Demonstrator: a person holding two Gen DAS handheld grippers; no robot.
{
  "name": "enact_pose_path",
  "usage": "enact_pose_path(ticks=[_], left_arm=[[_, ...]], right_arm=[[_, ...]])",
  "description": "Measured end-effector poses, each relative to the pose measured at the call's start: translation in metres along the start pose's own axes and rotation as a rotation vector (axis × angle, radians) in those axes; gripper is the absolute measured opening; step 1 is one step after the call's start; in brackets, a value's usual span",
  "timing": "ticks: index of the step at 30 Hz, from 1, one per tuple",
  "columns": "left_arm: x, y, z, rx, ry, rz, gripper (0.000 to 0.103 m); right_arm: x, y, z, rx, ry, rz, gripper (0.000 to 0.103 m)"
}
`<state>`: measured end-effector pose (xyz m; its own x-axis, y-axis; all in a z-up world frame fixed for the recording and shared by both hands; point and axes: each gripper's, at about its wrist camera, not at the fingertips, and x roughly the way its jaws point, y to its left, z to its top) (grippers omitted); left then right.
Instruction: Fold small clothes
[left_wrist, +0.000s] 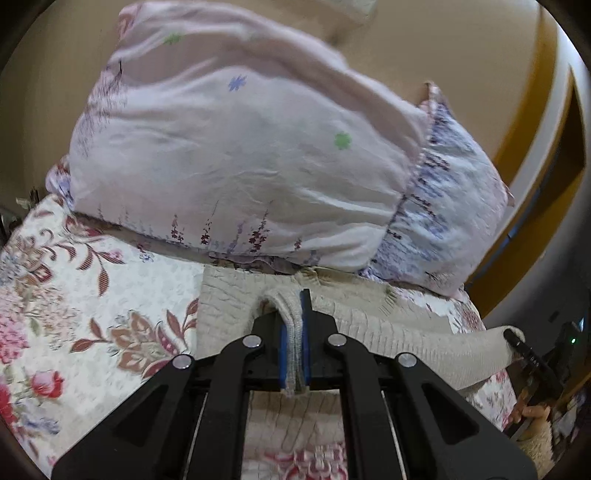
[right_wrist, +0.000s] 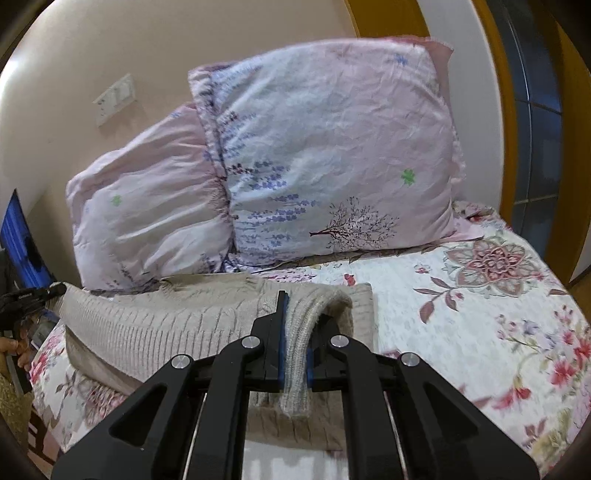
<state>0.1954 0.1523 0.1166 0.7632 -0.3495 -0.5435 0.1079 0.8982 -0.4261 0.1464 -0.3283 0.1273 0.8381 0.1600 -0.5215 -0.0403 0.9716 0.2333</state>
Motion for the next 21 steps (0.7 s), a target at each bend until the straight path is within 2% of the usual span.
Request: enact_pose_path(ticks=[4, 10, 15, 18, 20, 21], left_arm=[[0.039, 0.019, 0.004, -0.075, 0.044, 0.000, 0.006], [0.096, 0.052, -0.004, -0.203, 0.142, -0.024, 0.006], [0.115, 0.077, -0.009, -0.355, 0.180, -0.125, 0.006], [0.120, 0.081, -0.008, -0.397, 0.183, -0.166, 0.006], [0.124, 0.082, -0.005, -0.414, 0.185, -0.186, 0.007], [0.126, 0.082, -0.004, -0.423, 0.186, -0.197, 0.007]], right_arm=[[0.045, -0.016, 0.002, 0.061, 0.064, 0.005, 0.007], [0.112, -0.044, -0.014, 0.196, 0.222, 0.003, 0.007], [0.128, -0.058, -0.017, 0.291, 0.272, 0.054, 0.008], [0.135, -0.066, -0.012, 0.373, 0.289, 0.101, 0.008], [0.142, -0.074, -0.008, 0.455, 0.296, 0.140, 0.012], [0.146, -0.076, -0.007, 0.484, 0.302, 0.150, 0.022]])
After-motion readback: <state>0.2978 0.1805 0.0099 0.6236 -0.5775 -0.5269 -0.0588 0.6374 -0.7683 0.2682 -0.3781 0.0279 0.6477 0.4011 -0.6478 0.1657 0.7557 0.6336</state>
